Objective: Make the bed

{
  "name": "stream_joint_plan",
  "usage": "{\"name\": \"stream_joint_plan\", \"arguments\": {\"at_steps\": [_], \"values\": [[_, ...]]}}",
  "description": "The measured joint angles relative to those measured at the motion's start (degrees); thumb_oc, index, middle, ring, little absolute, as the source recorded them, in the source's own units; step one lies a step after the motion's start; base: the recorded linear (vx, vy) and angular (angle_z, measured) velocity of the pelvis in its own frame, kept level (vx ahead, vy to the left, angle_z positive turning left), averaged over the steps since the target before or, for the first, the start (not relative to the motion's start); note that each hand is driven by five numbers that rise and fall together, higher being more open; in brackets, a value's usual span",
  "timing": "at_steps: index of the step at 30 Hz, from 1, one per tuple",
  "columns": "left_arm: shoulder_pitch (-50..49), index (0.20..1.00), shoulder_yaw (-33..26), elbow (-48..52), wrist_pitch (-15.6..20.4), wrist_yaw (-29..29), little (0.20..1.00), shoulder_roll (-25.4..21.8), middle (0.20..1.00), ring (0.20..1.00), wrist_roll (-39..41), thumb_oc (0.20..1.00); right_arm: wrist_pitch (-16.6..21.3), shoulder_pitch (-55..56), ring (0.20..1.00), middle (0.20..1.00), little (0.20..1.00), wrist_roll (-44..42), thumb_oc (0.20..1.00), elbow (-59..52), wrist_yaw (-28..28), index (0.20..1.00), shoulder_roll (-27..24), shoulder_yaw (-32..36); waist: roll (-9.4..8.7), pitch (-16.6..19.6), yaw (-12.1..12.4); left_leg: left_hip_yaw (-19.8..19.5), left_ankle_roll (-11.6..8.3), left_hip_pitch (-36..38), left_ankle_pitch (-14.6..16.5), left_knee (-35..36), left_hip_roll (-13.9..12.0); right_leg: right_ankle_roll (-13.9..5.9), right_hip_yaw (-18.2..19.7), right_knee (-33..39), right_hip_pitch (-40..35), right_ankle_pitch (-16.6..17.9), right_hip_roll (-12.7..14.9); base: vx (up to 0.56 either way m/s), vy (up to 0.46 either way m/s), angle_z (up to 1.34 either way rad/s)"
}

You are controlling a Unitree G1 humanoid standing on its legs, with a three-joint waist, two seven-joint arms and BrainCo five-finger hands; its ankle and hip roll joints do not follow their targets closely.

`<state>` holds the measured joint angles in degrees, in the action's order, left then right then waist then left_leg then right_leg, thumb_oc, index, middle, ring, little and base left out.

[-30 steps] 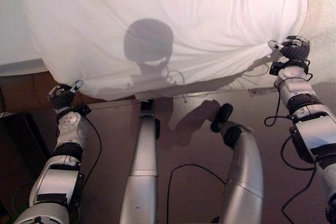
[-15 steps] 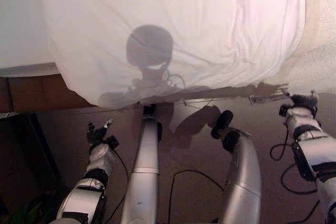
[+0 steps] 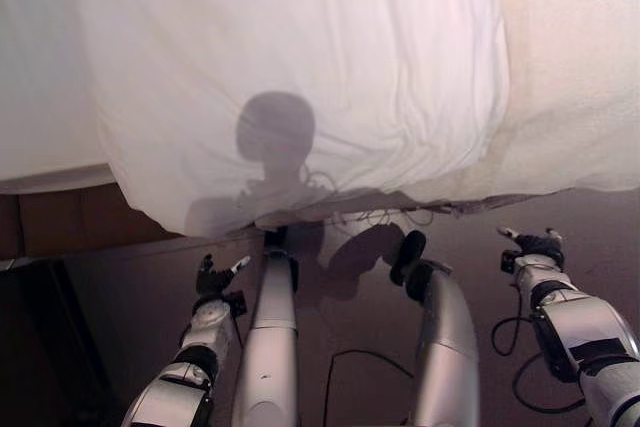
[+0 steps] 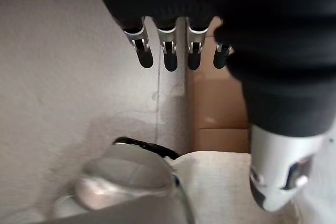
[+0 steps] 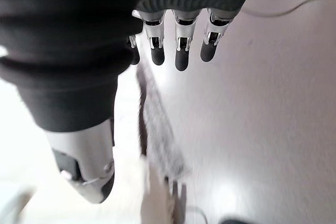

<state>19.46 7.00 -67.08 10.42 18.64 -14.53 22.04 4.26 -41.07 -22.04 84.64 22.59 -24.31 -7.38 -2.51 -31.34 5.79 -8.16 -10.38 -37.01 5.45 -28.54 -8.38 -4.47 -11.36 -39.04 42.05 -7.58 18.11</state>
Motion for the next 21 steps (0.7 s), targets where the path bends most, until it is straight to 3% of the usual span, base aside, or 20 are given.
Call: {"name": "stream_joint_plan", "arguments": {"at_steps": [3, 5, 9, 12, 15, 18, 21], "values": [[-4.3, 1.0, 0.2, -0.5, -0.3, -1.4, 1.0, 0.3, 1.0, 1.0, -3.3, 1.0, 0.0, 4.1, 1.0, 1.0, 1.0, 1.5, 1.0, -1.5, -2.5, 1.0, 3.0, -1.9, 0.02, 0.6, -0.1, 0.1, 1.58, 7.7, -1.3, 6.0, -1.0, 0.06, -1.5, 3.9, -7.1, 0.1, -0.8, 0.08, -0.049, 0.03], [-6.4, 1.0, -1.0, -1.2, -0.8, -2.0, 1.0, 0.6, 1.0, 1.0, -5.1, 1.0, 0.0, 7.5, 1.0, 1.0, 1.0, 2.7, 1.0, -3.1, -4.1, 1.0, 4.3, -2.8, 0.06, 1.4, 0.2, 0.3, 0.36, 11.8, -3.0, 9.7, -1.8, 0.25, -2.6, 5.7, -10.5, 0.3, -1.7, 0.16, -0.081, 0.01], [-10.3, 1.0, -1.0, -3.5, -1.0, -2.6, 1.0, 1.3, 1.0, 1.0, -10.3, 1.0, 0.4, 16.0, 1.0, 1.0, 1.0, 5.7, 1.0, -6.0, -7.3, 1.0, 8.0, -4.6, 1.05, 2.1, 1.0, 0.5, -0.22, 26.1, -5.1, 18.2, -3.2, -0.66, -4.7, 12.4, -24.5, 0.8, -3.2, 0.13, -0.039, 0.03], [-11.5, 1.0, -2.5, -3.8, -0.2, -4.0, 1.0, 1.8, 1.0, 1.0, -11.4, 1.0, 0.8, 21.1, 1.0, 1.0, 1.0, 7.4, 1.0, -6.2, -8.9, 1.0, 7.9, -4.5, 2.1, 4.8, 1.9, 1.3, -0.18, 30.3, -5.2, 20.6, -2.8, -2.19, -6.3, 15.4, -29.7, 1.2, -2.6, 0.12, -0.002, 0.16], [-16.3, 1.0, -2.4, -4.1, 1.1, -6.0, 1.0, 2.3, 1.0, 1.0, -11.9, 1.0, 1.5, 27.7, 1.0, 1.0, 1.0, 8.7, 1.0, -7.7, -10.7, 1.0, 7.9, -4.5, 3.48, 11.5, 2.1, 1.4, 0.38, 33.5, -5.4, 23.9, -1.9, -3.85, -7.5, 20.2, -34.0, 2.6, -2.1, 0.09, -0.003, 0.14], [-18.8, 1.0, -2.2, -5.8, 1.3, -7.9, 1.0, 2.4, 1.0, 1.0, -12.5, 1.0, 1.8, 30.7, 1.0, 1.0, 1.0, 9.1, 1.0, -6.9, -12.6, 1.0, 7.8, -4.2, 4.51, 16.3, 2.9, 1.4, 0.52, 34.7, -5.5, 25.0, -1.7, -4.36, -8.5, 23.6, -36.8, 4.0, -1.9, 0.06, -0.013, 0.09], [-20.8, 1.0, -2.4, -6.1, 1.5, -9.0, 1.0, 2.3, 1.0, 1.0, -14.4, 1.0, 2.2, 32.5, 1.0, 1.0, 1.0, 10.0, 1.0, -8.3, -14.0, 1.0, 7.9, -4.5, 4.5, 18.5, 3.1, 1.4, 0.64, 35.7, -6.0, 25.8, -1.6, -4.68, -9.5, 27.0, -38.9, 5.4, -2.6, 0.04, -0.016, 0.07]]}}
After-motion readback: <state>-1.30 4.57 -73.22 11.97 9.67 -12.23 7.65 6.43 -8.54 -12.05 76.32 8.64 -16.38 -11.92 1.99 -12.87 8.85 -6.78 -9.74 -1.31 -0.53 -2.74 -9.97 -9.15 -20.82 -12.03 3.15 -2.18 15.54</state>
